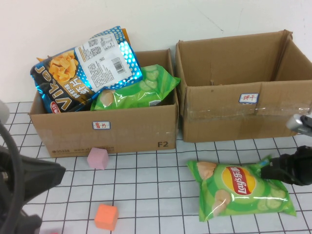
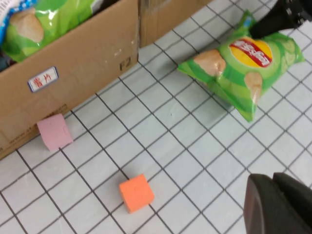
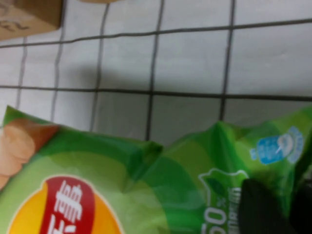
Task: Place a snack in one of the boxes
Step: Pick up the potato chip
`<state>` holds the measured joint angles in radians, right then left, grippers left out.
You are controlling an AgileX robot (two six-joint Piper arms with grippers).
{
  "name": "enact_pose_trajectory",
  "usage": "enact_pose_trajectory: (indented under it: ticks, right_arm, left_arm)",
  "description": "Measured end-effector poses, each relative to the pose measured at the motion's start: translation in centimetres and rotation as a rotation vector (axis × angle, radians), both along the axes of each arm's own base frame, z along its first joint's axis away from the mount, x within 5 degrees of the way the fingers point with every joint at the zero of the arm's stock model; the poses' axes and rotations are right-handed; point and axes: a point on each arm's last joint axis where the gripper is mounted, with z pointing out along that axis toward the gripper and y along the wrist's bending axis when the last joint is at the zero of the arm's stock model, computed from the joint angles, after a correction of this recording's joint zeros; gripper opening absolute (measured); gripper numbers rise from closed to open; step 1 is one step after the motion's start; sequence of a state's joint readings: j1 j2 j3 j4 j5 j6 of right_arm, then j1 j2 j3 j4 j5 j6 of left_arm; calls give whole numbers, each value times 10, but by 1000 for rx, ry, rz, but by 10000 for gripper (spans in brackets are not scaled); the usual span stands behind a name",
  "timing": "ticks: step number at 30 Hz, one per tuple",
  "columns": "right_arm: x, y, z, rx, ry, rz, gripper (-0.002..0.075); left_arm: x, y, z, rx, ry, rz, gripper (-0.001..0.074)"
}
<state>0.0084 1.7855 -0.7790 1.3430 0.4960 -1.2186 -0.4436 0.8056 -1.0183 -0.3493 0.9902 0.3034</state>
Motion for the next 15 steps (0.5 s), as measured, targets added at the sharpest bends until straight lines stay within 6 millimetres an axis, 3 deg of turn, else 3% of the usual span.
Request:
enact_pose_trajectory:
  ticks: [5,15]
  right_arm:
    - [-3,6,3,64,2,52,20]
    - [-7,30,32,439,-120,203,6]
  left_arm:
    - [4,1,2,-34,-14,54,-1]
    - [15,17,1,-15,-14,314,0]
